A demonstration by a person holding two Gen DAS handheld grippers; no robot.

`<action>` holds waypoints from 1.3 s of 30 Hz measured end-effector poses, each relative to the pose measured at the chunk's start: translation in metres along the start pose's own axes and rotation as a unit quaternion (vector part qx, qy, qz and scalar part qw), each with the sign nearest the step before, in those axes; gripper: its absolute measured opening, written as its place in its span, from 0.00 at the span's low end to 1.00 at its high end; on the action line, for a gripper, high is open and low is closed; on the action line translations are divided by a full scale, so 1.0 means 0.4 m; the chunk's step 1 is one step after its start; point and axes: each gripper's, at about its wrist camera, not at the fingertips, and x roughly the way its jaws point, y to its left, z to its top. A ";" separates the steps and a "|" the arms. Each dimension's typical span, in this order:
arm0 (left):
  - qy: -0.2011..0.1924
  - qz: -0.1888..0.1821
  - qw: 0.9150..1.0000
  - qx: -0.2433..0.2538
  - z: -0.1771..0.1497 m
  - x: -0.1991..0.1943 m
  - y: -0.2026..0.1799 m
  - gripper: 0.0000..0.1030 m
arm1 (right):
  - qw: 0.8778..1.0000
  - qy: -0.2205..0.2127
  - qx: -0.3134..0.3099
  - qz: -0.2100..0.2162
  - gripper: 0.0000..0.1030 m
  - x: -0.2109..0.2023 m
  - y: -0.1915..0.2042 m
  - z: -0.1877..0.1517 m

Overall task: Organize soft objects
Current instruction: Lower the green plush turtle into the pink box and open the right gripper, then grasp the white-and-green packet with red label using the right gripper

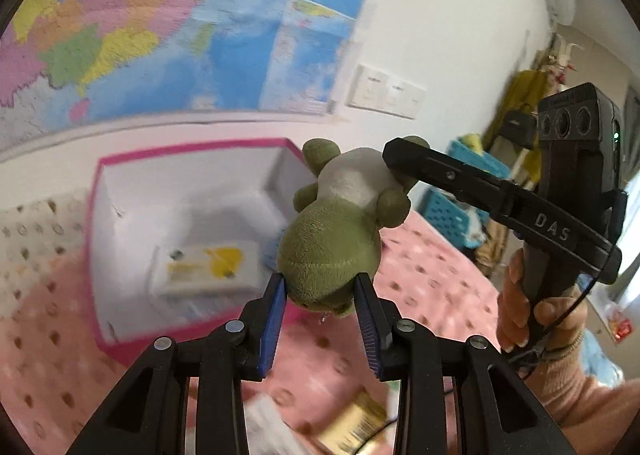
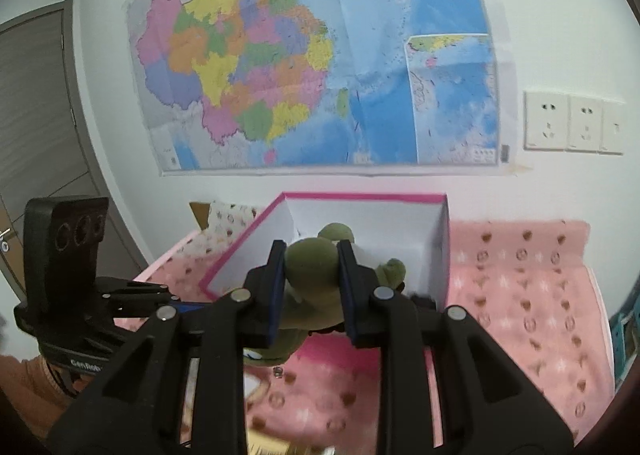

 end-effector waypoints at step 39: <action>-0.019 -0.010 0.998 0.054 -0.114 -0.039 -0.080 0.46 | 0.992 0.064 0.070 0.088 0.52 -0.093 -0.068 -0.146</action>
